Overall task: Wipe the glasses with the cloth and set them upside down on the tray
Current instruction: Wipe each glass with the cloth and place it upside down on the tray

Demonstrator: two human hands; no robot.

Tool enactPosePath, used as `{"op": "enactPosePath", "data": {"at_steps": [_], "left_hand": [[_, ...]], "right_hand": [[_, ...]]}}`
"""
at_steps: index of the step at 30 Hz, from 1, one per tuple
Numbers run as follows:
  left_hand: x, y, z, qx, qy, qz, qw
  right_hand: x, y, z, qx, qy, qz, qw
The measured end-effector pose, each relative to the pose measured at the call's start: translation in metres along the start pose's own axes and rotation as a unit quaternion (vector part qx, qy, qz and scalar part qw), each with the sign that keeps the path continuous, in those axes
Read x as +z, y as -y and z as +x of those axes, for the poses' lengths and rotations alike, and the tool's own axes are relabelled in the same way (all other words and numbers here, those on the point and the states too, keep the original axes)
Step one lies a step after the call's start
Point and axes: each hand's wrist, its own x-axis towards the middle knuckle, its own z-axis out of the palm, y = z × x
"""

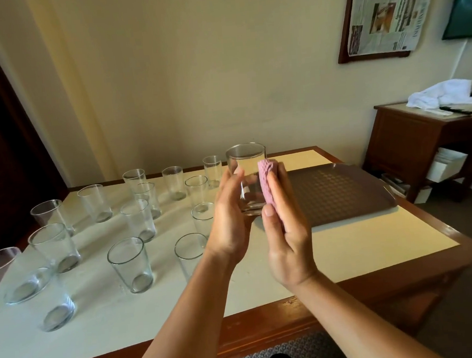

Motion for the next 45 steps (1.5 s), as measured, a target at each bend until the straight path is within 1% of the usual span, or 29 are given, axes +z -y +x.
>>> {"op": "enactPosePath", "data": {"at_steps": [3, 5, 8, 11, 13, 15, 18, 22, 25, 27, 29, 31, 33, 35, 38, 41, 43, 45], "left_hand": [[-0.006, 0.002, -0.001, -0.010, 0.031, 0.036, 0.999], [-0.004, 0.003, -0.006, 0.016, 0.039, 0.067, 0.997], [-0.001, 0.004, -0.006, 0.035, 0.000, 0.075, 0.997], [-0.001, 0.001, -0.003, 0.033, -0.033, 0.027, 0.999], [-0.004, 0.000, -0.004, 0.015, -0.015, 0.010, 1.000], [-0.001, 0.001, -0.009, 0.001, 0.019, 0.011, 1.000], [0.005, 0.005, -0.012, 0.005, 0.020, 0.012, 1.000], [0.004, 0.003, -0.007, 0.051, 0.026, 0.057, 0.997], [-0.001, 0.003, -0.007, 0.030, 0.058, 0.050, 0.997], [-0.001, 0.005, -0.008, 0.000, 0.076, 0.057, 0.995], [0.000, 0.006, -0.010, -0.011, 0.085, 0.052, 0.995], [0.001, 0.002, -0.010, 0.000, 0.064, 0.050, 0.997], [0.001, 0.000, -0.008, 0.020, 0.032, 0.061, 0.997], [-0.002, 0.001, -0.006, 0.024, 0.016, 0.069, 0.997], [-0.007, 0.004, -0.008, -0.001, 0.029, 0.047, 0.998], [-0.006, 0.006, -0.012, -0.026, 0.067, 0.037, 0.997], [-0.003, 0.004, -0.011, -0.015, 0.054, 0.025, 0.998], [-0.002, 0.005, -0.009, -0.003, 0.030, 0.008, 1.000]], "right_hand": [[-0.005, -0.003, 0.001, -0.001, -0.016, 0.015, 1.000], [-0.010, 0.001, 0.022, -0.001, -0.026, 0.016, 1.000], [-0.008, 0.005, 0.024, -0.014, -0.024, 0.009, 1.000], [-0.002, 0.008, -0.009, -0.003, 0.009, 0.030, 1.000], [-0.004, 0.004, -0.011, -0.014, 0.012, 0.013, 1.000], [-0.009, 0.003, 0.007, -0.015, -0.003, 0.004, 1.000], [-0.013, 0.006, 0.024, -0.011, -0.045, -0.019, 0.999], [-0.009, 0.004, -0.007, -0.009, 0.000, 0.014, 1.000], [-0.012, -0.004, -0.009, -0.006, 0.003, 0.017, 1.000], [-0.017, -0.004, 0.010, -0.009, -0.013, 0.002, 1.000], [-0.022, -0.002, 0.025, -0.018, -0.031, -0.022, 0.999], [-0.021, -0.001, 0.021, -0.031, -0.028, -0.032, 0.999], [-0.015, 0.000, 0.000, -0.030, 0.011, -0.007, 0.999], [-0.010, -0.001, -0.019, -0.028, 0.026, -0.004, 0.999], [-0.013, -0.005, -0.010, -0.044, 0.024, -0.020, 0.999], [-0.019, -0.002, 0.018, -0.047, -0.017, -0.050, 0.997], [-0.019, -0.003, 0.023, -0.055, -0.021, -0.060, 0.997], [-0.014, -0.004, 0.009, -0.058, 0.007, -0.044, 0.997]]}}
